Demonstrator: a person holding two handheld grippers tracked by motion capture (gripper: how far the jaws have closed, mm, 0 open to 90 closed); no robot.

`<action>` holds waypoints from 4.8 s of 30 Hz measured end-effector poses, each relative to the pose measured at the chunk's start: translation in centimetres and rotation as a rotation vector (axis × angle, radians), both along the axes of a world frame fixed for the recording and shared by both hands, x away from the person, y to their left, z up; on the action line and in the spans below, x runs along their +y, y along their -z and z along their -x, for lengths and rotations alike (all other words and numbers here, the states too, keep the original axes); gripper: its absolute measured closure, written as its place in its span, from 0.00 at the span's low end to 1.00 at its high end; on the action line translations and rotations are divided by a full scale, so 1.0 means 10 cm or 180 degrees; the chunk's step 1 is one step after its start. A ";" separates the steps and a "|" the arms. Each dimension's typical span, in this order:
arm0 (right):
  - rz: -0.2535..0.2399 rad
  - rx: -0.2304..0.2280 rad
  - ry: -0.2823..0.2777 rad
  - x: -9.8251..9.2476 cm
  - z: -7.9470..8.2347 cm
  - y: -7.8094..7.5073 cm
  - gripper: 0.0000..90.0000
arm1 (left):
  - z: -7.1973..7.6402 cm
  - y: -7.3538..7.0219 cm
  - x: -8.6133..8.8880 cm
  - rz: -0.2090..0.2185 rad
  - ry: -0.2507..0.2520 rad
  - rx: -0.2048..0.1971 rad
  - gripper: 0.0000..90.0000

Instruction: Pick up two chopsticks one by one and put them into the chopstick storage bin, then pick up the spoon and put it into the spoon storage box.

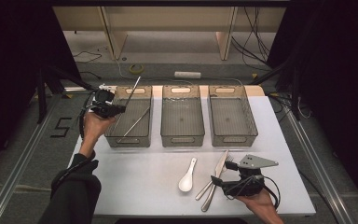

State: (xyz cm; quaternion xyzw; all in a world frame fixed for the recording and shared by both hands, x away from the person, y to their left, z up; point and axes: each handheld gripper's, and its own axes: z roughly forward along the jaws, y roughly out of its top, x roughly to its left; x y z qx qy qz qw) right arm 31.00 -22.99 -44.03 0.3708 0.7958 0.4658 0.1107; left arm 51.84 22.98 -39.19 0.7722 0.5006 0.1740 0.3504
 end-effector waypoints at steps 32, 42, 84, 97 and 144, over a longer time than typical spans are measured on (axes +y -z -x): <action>0.0017 -0.0007 -0.0013 0.01 0.01 0.00 0.24 | 0.08 0.28 0.00 0.0122 -0.0151 0.0078 0.63; 0.0009 -0.0037 -0.0006 0.00 0.02 -0.02 0.24 | 0.32 0.18 -0.12 0.0353 0.0025 0.0126 0.34; -0.0027 -0.0084 0.0079 -0.06 0.02 -0.03 0.24 | 1.27 0.20 -0.90 0.0661 0.0818 -0.0005 0.18; -0.0027 -0.0133 0.0068 -0.05 0.04 -0.04 0.24 | 1.40 0.21 -1.10 0.0582 0.1001 0.0141 0.17; 0.0036 -0.0122 0.0037 -0.03 0.05 -0.04 0.24 | 1.12 0.70 -2.18 -0.0020 0.1422 0.1028 0.45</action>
